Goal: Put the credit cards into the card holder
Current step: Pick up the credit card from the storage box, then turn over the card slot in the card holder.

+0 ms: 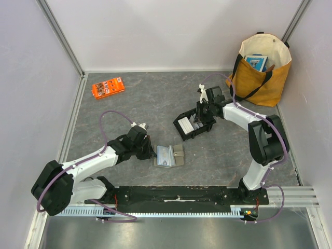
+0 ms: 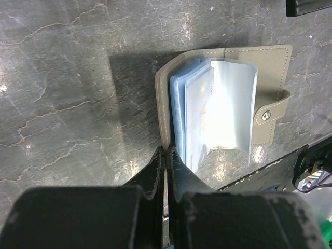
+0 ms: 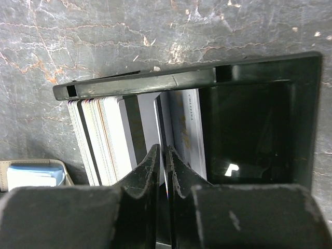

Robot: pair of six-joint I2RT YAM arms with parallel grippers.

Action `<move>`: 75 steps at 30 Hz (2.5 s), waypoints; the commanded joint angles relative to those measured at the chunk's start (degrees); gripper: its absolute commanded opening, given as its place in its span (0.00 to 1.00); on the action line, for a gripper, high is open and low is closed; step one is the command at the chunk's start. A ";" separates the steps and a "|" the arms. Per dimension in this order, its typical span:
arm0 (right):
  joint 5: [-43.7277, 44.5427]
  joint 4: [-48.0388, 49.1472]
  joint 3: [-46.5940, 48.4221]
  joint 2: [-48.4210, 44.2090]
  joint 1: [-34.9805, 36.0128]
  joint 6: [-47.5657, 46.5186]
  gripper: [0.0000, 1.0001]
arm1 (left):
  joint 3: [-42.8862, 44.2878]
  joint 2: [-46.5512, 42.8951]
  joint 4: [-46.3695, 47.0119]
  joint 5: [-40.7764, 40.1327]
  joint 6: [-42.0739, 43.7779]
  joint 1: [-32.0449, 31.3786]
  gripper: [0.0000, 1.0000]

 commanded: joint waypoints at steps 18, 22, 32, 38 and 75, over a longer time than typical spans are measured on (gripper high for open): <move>11.12 -1.58 3.98 -6.91 5.01 -2.51 0.00 | 1.32 -0.58 1.39 0.35 2.07 -0.27 0.02; 12.17 -4.13 6.01 -9.29 5.19 -2.51 0.00 | 1.32 -0.67 1.48 0.26 2.07 -0.18 0.02; 34.21 -5.99 2.94 -20.35 19.05 11.52 0.00 | 0.79 -1.29 1.57 0.09 1.20 -0.18 0.02; 45.12 -1.43 -6.98 -28.27 30.57 29.29 0.00 | -0.43 -2.07 1.74 -0.26 0.23 -0.27 0.02; 52.78 19.50 -14.38 -14.66 53.18 41.26 0.00 | -2.37 -5.33 2.45 0.88 -1.27 -0.27 0.02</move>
